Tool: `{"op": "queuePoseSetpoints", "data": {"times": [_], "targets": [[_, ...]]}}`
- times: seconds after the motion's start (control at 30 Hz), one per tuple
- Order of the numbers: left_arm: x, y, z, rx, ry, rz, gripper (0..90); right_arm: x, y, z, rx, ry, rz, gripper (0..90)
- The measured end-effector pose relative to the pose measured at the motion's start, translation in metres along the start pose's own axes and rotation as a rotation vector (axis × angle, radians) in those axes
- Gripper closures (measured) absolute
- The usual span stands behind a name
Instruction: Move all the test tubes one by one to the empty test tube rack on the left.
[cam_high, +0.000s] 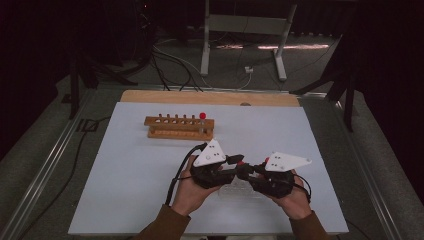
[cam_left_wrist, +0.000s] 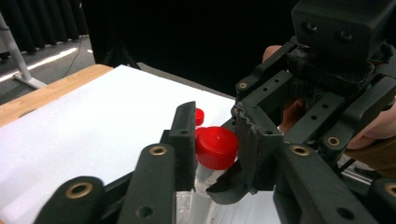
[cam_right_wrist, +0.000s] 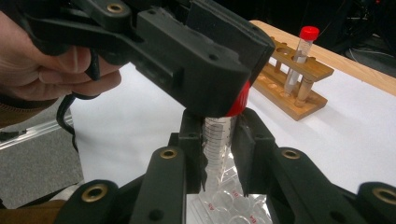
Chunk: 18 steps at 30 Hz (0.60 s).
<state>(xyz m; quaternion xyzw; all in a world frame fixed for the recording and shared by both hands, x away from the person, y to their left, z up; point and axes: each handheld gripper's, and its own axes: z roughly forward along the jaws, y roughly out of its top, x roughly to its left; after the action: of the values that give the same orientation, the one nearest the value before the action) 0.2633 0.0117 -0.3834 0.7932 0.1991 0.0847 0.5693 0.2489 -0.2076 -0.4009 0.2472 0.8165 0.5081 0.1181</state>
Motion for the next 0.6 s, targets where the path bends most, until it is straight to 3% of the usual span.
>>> {"op": "queuePoseSetpoints", "data": {"times": [0.2, 0.3, 0.37, 0.4, 0.43, 0.47, 0.6], "targets": [[0.000, 0.000, 0.000, -0.007, 0.006, 0.001, 71.8, -0.001, -0.001, 0.000, -0.010, -0.002, 0.001, 73.8], [0.003, 0.000, -0.001, -0.011, 0.021, -0.002, 71.9, 0.000, -0.001, 0.000, -0.012, -0.004, -0.006, 65.8], [0.006, 0.001, -0.002, -0.016, 0.037, -0.006, 71.9, -0.002, -0.002, -0.001, -0.016, -0.016, 0.003, 52.8], [0.008, 0.001, -0.003, -0.020, 0.047, -0.010, 71.9, -0.002, -0.002, -0.001, -0.016, -0.016, 0.003, 52.8], [0.010, 0.001, -0.005, -0.021, 0.055, -0.010, 71.8, -0.004, -0.003, -0.003, -0.028, -0.033, 0.018, 43.4], [0.012, 0.002, -0.006, -0.024, 0.065, -0.011, 71.8, -0.004, -0.003, -0.003, -0.028, -0.033, 0.018, 43.4], [0.019, 0.002, -0.012, -0.033, 0.100, -0.022, 71.9, -0.008, -0.004, -0.009, -0.064, -0.085, 0.039, 26.1]]}}
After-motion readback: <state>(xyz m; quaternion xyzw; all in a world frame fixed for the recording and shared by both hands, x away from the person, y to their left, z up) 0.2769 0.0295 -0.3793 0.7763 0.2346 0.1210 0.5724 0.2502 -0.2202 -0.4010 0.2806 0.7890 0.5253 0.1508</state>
